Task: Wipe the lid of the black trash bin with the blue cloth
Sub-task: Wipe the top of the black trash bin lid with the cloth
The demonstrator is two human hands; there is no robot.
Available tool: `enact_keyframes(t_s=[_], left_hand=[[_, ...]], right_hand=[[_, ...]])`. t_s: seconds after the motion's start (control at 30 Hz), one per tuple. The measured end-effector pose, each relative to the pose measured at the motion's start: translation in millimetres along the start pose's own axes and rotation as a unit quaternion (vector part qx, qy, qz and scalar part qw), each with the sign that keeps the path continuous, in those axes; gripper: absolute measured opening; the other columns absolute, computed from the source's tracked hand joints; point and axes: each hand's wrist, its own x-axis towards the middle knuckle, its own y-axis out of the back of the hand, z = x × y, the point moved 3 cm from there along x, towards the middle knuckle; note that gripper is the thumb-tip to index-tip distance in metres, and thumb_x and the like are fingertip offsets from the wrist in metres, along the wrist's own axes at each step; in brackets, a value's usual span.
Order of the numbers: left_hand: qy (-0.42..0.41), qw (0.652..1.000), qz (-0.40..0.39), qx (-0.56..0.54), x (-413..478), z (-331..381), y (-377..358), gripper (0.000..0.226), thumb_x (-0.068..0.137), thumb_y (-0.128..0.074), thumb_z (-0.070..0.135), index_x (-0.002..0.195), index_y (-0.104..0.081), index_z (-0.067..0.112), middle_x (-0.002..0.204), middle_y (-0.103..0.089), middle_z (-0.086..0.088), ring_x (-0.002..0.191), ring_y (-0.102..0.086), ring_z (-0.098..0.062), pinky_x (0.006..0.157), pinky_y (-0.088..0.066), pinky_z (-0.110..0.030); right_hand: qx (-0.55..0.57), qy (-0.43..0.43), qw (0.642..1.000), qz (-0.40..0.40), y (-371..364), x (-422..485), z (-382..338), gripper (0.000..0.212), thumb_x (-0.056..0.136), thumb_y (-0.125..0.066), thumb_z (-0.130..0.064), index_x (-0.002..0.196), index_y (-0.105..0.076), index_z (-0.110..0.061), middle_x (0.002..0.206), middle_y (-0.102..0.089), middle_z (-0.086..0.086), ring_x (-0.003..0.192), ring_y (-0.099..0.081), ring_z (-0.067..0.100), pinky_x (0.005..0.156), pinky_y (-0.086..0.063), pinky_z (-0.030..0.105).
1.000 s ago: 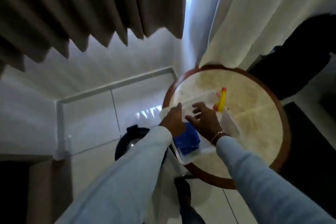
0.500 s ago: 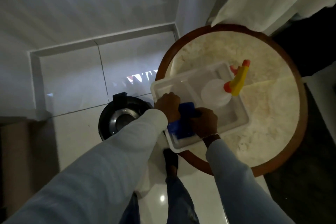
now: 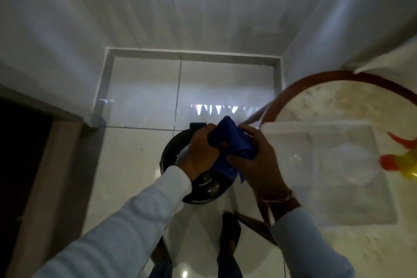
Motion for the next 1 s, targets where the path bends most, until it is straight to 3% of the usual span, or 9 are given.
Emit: enact_keyframes(t_s=[0.07,0.13,0.23,0.33,0.4,0.5,0.6,0.73,1.0], left_hand=[[-0.012,0.998,0.065,0.016,14,-36,19,0.026,0.087,-0.065,0.014,0.112,-0.061,0.018,0.106,-0.070,-0.004,0.094,-0.066,-0.020,0.086,-0.054,-0.036],[-0.048,0.987,0.127,0.084,26,-72,37,0.036,0.086,-0.068,0.017,0.120,-0.058,0.014,0.115,-0.068,-0.006,0.106,-0.065,-0.024,0.091,-0.052,-0.035],[-0.048,0.966,0.066,0.245,39,-136,53,0.077,0.081,-0.071,0.040,0.143,-0.032,0.016,0.147,-0.042,-0.010,0.137,-0.038,-0.031,0.112,-0.036,-0.049],[-0.049,0.912,-0.061,0.404,44,-194,54,0.125,0.069,-0.072,0.060,0.151,0.008,0.011,0.163,0.007,-0.011,0.151,0.009,-0.028,0.124,-0.004,-0.050],[-0.061,0.883,-0.078,0.459,48,-216,52,0.139,0.062,-0.072,0.068,0.148,0.020,0.010,0.160,0.024,-0.010,0.147,0.025,-0.025,0.123,0.006,-0.047],[-0.065,0.857,-0.091,0.504,53,-234,50,0.147,0.055,-0.073,0.071,0.147,0.023,0.009,0.159,0.028,-0.011,0.145,0.028,-0.027,0.123,0.006,-0.049],[-0.091,0.844,-0.092,0.520,56,-245,51,0.149,0.054,-0.073,0.072,0.147,0.024,0.008,0.158,0.030,-0.012,0.145,0.029,-0.028,0.123,0.006,-0.050],[-0.106,0.848,-0.088,0.512,61,-251,54,0.149,0.051,-0.072,0.074,0.148,0.023,0.011,0.159,0.028,-0.009,0.146,0.028,-0.025,0.123,0.006,-0.049],[-0.086,0.860,-0.095,0.493,60,-252,53,0.149,0.052,-0.075,0.070,0.147,0.025,0.015,0.159,0.030,-0.005,0.145,0.029,-0.024,0.123,0.002,-0.051]], right_hand=[[-0.010,-0.011,0.998,0.064,-31,23,23,0.041,0.077,-0.068,0.004,0.113,-0.059,-0.013,0.098,-0.065,-0.001,0.085,-0.062,0.004,0.083,-0.054,0.024],[-0.025,-0.005,0.991,0.133,-53,48,49,0.031,0.078,-0.064,0.005,0.107,-0.063,-0.007,0.092,-0.065,0.003,0.080,-0.061,0.014,0.081,-0.055,0.031],[-0.075,0.073,0.977,0.188,-81,78,78,0.032,0.079,-0.063,0.003,0.108,-0.064,-0.011,0.088,-0.064,-0.003,0.075,-0.060,0.009,0.072,-0.049,0.011],[-0.260,0.172,0.941,0.132,-109,98,108,0.033,0.077,-0.066,0.000,0.107,-0.064,-0.013,0.092,-0.070,0.002,0.089,-0.064,0.019,0.084,-0.053,0.029],[-0.378,0.170,0.910,0.017,-128,100,137,0.039,0.078,-0.066,-0.003,0.116,-0.061,-0.011,0.118,-0.066,0.012,0.121,-0.055,0.031,0.106,-0.042,0.047],[-0.422,0.098,0.896,-0.097,-143,74,184,0.057,0.074,-0.064,-0.012,0.130,-0.054,-0.013,0.150,-0.040,0.014,0.145,-0.024,0.035,0.116,-0.021,0.059],[-0.399,0.147,0.905,-0.029,-142,61,199,0.061,0.073,-0.061,-0.026,0.132,-0.051,-0.018,0.150,-0.039,0.013,0.143,-0.025,0.037,0.111,-0.025,0.065],[-0.478,0.141,0.865,-0.054,-156,105,209,0.065,0.087,-0.043,-0.056,0.145,-0.029,-0.030,0.160,-0.017,0.006,0.147,-0.010,0.036,0.115,-0.019,0.063],[-0.484,0.129,0.865,0.015,-157,29,267,0.063,0.091,-0.039,-0.057,0.146,-0.029,-0.029,0.158,-0.019,0.007,0.147,-0.009,0.036,0.117,-0.018,0.056]])
